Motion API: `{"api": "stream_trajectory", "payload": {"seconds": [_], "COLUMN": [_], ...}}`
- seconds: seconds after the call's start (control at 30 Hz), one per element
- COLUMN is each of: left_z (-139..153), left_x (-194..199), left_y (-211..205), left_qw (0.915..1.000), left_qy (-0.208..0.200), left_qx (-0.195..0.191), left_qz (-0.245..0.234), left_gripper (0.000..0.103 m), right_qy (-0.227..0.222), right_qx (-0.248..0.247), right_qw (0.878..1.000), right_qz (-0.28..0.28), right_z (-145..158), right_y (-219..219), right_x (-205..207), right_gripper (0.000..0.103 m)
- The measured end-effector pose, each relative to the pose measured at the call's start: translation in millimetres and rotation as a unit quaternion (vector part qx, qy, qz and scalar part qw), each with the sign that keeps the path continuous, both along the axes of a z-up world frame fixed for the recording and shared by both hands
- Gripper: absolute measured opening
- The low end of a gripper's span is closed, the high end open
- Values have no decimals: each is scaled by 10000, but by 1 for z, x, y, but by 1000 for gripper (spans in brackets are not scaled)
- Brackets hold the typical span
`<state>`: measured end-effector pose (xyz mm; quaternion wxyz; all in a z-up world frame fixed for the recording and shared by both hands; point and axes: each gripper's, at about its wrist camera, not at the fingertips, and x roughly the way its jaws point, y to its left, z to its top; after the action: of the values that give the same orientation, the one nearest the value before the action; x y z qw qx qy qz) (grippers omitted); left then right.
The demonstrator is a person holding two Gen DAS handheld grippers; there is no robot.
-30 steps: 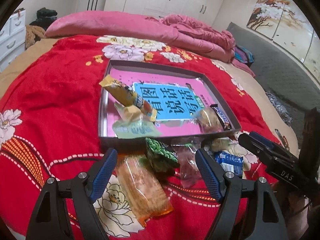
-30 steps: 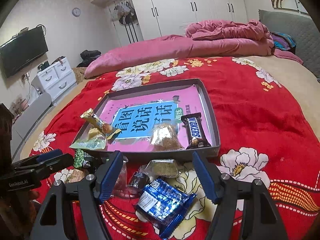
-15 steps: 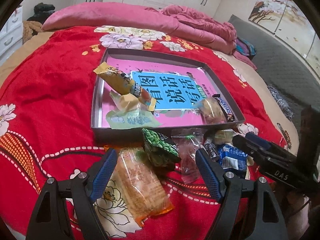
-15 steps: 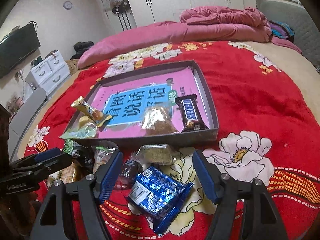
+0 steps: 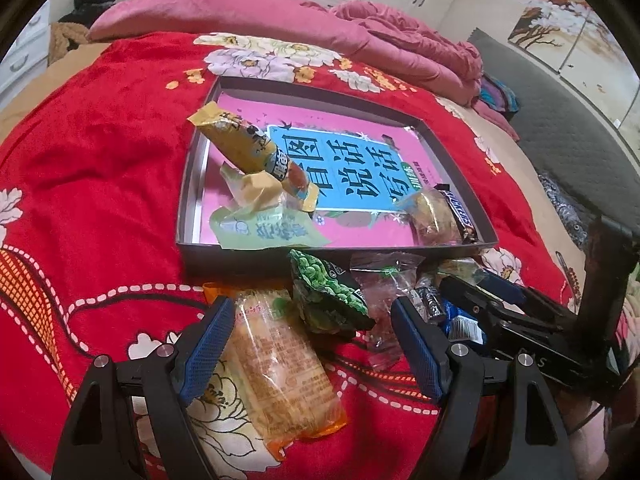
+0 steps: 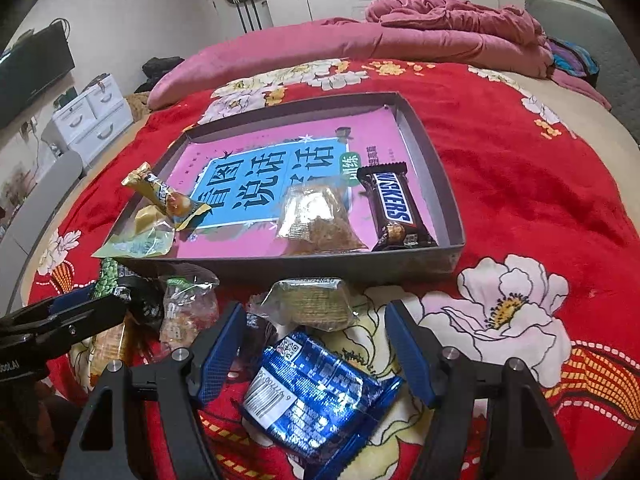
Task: Organize snacks
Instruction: 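Grasp the clear cracker pack with the right tool while the left tool grasps the green pea bag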
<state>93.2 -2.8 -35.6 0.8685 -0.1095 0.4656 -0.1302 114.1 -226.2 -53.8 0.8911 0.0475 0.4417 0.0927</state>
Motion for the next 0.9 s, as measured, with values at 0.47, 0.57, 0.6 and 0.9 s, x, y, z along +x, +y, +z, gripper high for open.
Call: {"api": "stream_trajectory", "payload": {"seconds": [0.47, 0.57, 0.6, 0.9], "left_z": [-5, -4, -3, -1], "left_x": [8, 8, 8, 10], "left_y": [0, -1, -2, -14], "left_qw": [9999, 9998, 9998, 9998], "left_qy": [42, -13, -30, -161], "left_qx": [-113, -168, -169, 7], "left_qz": [93, 83, 74, -66], "left_gripper": [81, 81, 81, 78], "right_qy": [175, 198, 183, -43], "right_qx": [204, 171, 140, 231], "right_qw": [9996, 9997, 9997, 9997], "right_qz": [-61, -15, 15, 79], "right_z": [-11, -12, -12, 0], "right_y": [-5, -4, -3, -4], "right_x": [13, 15, 15, 8], "right_gripper": [53, 47, 44, 40]}}
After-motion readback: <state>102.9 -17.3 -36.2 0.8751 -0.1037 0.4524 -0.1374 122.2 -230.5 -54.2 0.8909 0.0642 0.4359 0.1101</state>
